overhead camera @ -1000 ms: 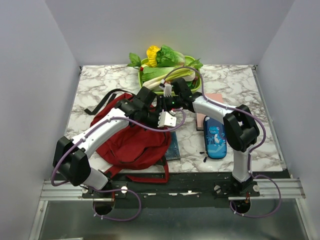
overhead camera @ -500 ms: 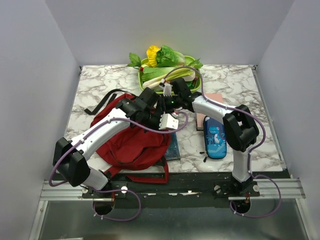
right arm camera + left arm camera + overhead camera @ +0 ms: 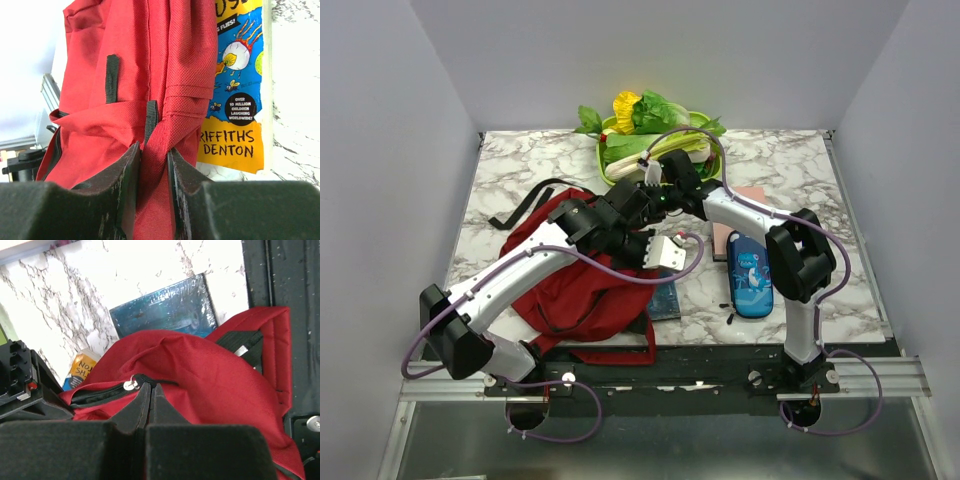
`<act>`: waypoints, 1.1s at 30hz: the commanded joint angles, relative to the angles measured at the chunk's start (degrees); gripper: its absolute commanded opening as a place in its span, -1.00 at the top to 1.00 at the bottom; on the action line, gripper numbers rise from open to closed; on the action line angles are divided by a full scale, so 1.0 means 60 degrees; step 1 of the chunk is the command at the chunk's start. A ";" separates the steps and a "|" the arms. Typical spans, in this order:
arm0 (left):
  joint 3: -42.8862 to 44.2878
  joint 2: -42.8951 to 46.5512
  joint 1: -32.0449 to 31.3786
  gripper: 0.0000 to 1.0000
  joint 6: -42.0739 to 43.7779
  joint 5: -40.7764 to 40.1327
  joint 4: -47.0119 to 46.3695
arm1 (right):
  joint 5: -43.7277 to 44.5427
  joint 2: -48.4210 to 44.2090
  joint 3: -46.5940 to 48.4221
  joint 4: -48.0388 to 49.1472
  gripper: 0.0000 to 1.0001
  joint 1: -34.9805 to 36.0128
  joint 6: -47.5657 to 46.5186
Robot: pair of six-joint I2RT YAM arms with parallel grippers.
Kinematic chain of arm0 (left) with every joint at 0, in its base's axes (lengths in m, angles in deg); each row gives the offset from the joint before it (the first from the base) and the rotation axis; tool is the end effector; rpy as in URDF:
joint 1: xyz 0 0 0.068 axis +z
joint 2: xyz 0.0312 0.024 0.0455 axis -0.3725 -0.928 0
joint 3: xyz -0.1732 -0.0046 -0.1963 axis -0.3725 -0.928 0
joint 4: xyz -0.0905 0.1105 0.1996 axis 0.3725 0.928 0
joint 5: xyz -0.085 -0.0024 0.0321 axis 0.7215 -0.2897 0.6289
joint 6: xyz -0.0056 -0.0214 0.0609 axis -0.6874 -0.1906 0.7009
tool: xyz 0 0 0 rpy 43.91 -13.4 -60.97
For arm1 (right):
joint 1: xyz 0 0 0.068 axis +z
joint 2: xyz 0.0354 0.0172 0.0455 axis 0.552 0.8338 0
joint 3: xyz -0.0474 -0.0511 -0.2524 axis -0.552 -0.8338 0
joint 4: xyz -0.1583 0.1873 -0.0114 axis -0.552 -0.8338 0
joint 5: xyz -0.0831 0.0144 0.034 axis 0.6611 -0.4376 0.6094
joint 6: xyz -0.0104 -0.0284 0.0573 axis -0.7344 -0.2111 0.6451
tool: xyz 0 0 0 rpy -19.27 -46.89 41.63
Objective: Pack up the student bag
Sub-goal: Unzip the student bag at the center of the board.
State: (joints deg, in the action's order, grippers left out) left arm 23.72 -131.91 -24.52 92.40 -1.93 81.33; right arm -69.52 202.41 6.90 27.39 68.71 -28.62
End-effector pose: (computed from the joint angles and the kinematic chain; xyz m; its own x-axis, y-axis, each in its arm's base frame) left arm 0.1701 -0.2081 0.3148 0.2179 0.7807 -0.5857 0.9758 -0.1626 0.1464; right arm 0.3471 0.2795 0.2152 -0.8362 -0.1505 -0.5274 -0.5135 0.5527 0.6564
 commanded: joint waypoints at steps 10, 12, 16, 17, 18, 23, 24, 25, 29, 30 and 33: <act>0.0545 0.1076 -0.0735 1.00 -0.1119 0.0952 0.1592 | 0.0843 0.0100 0.0215 0.0085 0.35 -0.0037 -0.0188; 0.0560 0.1120 -0.0720 1.00 -0.1061 0.1055 0.1796 | 0.0917 0.0129 0.0185 0.0115 0.36 -0.0037 -0.0159; 0.0603 0.1135 -0.0720 1.00 -0.0797 0.1304 0.2163 | 0.1034 0.0290 0.0141 0.0130 0.38 -0.0168 -0.0159; 0.0618 0.1150 -0.0720 1.00 -0.0695 0.1377 0.2251 | 0.1121 0.0363 0.0156 0.0144 0.39 -0.0198 -0.0144; 0.0662 0.1150 -0.0735 1.00 -0.0607 0.1421 0.2353 | 0.1151 0.0392 0.0156 0.0130 0.40 -0.0256 -0.0144; 0.0765 0.1223 -0.0662 1.00 0.0052 0.1290 0.3320 | 0.1604 0.0598 0.0521 -0.0002 0.40 -0.0491 -0.0217; 0.0692 0.1310 -0.0604 1.00 0.0082 0.1261 0.3394 | 0.1910 0.0569 0.0667 -0.0104 0.28 -0.0491 -0.0261; 0.0488 0.1355 -0.0545 1.00 0.0024 0.1145 0.3351 | 0.2000 0.0510 0.0698 -0.0293 0.15 -0.0491 -0.0261; -0.0099 0.1633 -0.0106 1.00 -0.0604 0.0822 0.2167 | 0.2337 -0.0382 0.0041 -0.0457 -0.28 -0.0491 -0.0145; -0.0143 0.1604 0.0069 1.00 -0.0722 0.0734 0.1845 | 0.2294 -0.0616 -0.0150 -0.0471 -0.35 -0.0462 -0.0071; 0.0163 0.1022 0.0436 1.00 -0.1175 0.0660 0.0979 | 0.2308 -0.1816 -0.1159 -0.0603 -0.40 -0.0418 0.0221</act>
State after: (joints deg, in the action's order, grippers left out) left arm 23.63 -123.23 -24.52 89.93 0.59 93.09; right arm -58.73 200.71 5.50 25.53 66.26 -28.86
